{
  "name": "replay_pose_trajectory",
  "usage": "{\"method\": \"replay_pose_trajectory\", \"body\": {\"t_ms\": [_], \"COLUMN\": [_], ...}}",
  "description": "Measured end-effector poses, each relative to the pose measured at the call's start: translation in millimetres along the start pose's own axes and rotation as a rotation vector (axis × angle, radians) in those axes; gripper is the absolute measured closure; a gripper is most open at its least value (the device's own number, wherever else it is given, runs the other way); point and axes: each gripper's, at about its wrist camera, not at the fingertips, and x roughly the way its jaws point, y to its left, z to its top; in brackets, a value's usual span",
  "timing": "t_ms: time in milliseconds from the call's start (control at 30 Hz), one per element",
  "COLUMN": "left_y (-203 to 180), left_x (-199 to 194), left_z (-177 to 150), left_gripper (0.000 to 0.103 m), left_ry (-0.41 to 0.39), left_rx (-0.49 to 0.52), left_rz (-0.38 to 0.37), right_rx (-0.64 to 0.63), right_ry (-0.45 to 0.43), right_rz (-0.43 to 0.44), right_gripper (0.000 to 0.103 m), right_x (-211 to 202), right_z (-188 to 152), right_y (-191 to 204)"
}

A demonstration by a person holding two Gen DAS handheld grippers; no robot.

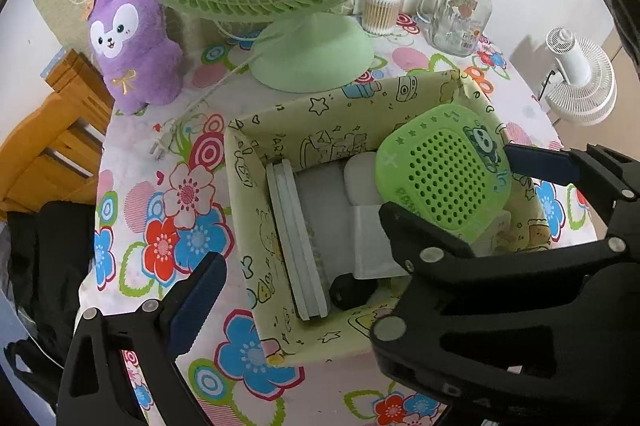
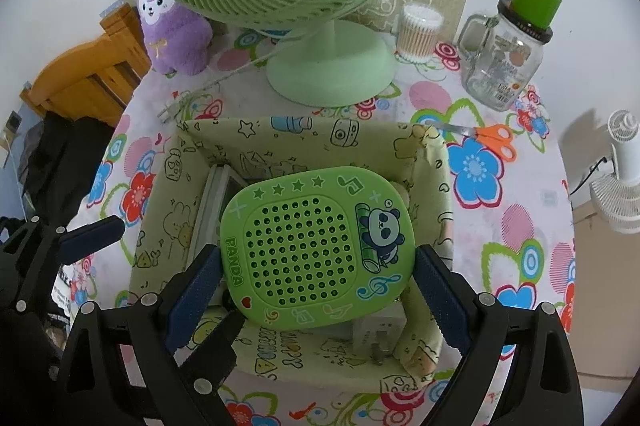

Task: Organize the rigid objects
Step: 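Lower the green speaker into the box and open the right tool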

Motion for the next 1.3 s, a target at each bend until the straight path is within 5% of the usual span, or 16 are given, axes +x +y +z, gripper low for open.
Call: {"method": "replay_pose_trajectory", "body": {"t_ms": [667,1300], "left_y": [3.2,-1.0], "left_x": [24.6,16.5], "left_z": [3.5,6.8], "left_gripper": [0.004,0.004], "left_ry": [0.092,0.073], "left_rx": [-0.024,-0.035], "left_rz": [0.004,-0.005], "right_rx": [0.030,0.030], "right_ry": [0.082,0.018], "right_rz": [0.009,0.025], "right_gripper": [0.007,0.002], "right_x": [40.5,14.8], "right_z": [3.7,5.7], "right_y": [-2.5,-1.2]}}
